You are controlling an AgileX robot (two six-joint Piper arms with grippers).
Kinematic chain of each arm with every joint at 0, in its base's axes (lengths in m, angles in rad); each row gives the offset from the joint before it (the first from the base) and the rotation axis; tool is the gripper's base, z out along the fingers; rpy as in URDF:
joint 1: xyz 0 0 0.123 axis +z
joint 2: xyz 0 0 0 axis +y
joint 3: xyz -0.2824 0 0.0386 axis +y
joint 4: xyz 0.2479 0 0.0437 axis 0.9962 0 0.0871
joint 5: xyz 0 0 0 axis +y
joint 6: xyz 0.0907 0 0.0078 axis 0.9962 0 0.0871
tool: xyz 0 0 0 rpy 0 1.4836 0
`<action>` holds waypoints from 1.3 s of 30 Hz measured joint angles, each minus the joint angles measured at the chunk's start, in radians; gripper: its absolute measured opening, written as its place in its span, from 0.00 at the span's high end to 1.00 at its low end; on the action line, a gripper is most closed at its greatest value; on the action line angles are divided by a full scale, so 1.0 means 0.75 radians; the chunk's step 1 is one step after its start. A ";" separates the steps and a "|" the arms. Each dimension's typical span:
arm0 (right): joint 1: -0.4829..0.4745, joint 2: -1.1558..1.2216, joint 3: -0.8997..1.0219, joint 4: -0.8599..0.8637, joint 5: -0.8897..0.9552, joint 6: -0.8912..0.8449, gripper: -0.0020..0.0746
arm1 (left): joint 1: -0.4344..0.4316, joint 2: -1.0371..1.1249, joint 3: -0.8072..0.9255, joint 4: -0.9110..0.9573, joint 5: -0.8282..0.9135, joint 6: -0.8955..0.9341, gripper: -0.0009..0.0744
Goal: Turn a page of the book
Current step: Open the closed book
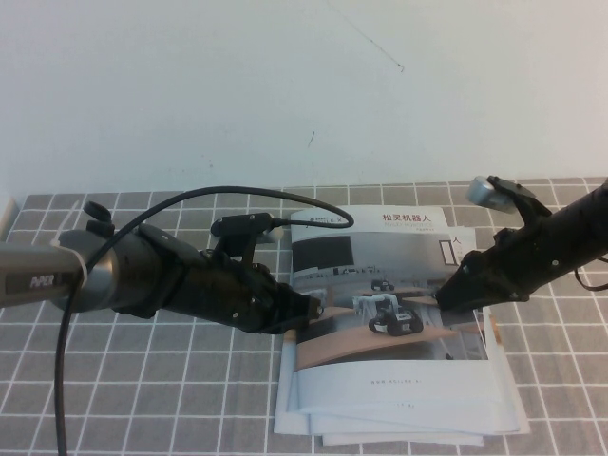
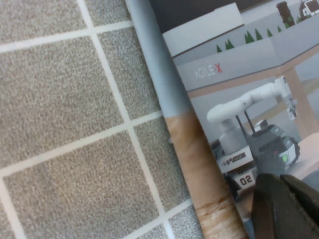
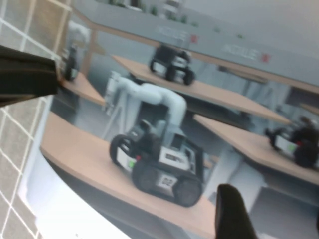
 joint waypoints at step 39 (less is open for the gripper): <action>-0.005 0.003 0.000 -0.100 -0.014 0.014 0.51 | 0.000 0.001 0.000 -0.003 0.003 0.008 0.99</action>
